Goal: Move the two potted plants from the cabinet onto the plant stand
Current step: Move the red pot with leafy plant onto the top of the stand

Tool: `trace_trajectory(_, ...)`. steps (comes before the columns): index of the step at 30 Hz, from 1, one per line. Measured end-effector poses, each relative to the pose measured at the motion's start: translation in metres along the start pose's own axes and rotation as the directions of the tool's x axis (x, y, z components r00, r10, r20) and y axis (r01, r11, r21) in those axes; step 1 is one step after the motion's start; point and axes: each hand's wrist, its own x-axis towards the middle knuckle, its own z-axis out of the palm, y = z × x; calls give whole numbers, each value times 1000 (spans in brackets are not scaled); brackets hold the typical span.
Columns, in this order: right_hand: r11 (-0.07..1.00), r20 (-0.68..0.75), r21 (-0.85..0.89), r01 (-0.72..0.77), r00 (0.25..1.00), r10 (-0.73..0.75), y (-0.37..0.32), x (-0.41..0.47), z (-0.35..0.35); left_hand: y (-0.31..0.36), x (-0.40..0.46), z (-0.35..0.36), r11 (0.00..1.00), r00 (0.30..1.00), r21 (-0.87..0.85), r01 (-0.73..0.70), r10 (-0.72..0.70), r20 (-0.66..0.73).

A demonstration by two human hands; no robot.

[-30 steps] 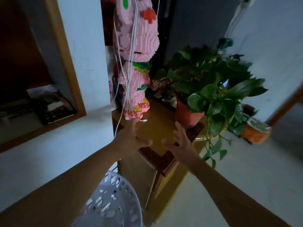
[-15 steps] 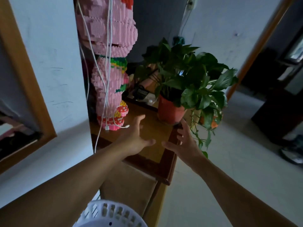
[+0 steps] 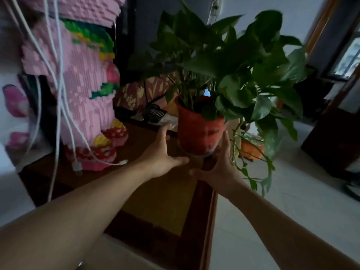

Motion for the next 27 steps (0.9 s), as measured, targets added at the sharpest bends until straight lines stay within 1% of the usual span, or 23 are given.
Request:
trace_trajectory(3,997,-11,68,31,999,-30,17,18,5,-10,26,14,1000,999,8,-17,17,-37)
trace_trajectory(5,995,-3,84,53,999,-53,24,28,6,-16,39,19,999,999,24,-44,44,-18)
trace_trajectory(7,995,-16,63,72,997,-71,29,37,6,-20,52,20,997,997,-2,-72,72,1)
trace_trajectory(10,996,-30,58,71,997,-70,35,44,6,-22,64,18,995,996,-26,-91,91,-25)
trace_trajectory(13,993,-47,41,110,993,-108,40,52,8,-20,74,19,992,993,-55,-117,116,-20)
trace_trajectory(16,989,-105,13,144,984,-142,42,61,12,-18,84,20,984,992,-127,-122,124,6)
trace_trajectory(20,983,-162,16,180,971,-175,46,70,18,-20,93,24,975,989,-176,-136,145,39)
trace_trajectory(27,974,-240,-30,223,945,-224,52,75,24,-25,94,28,966,984,-189,-176,178,-9)
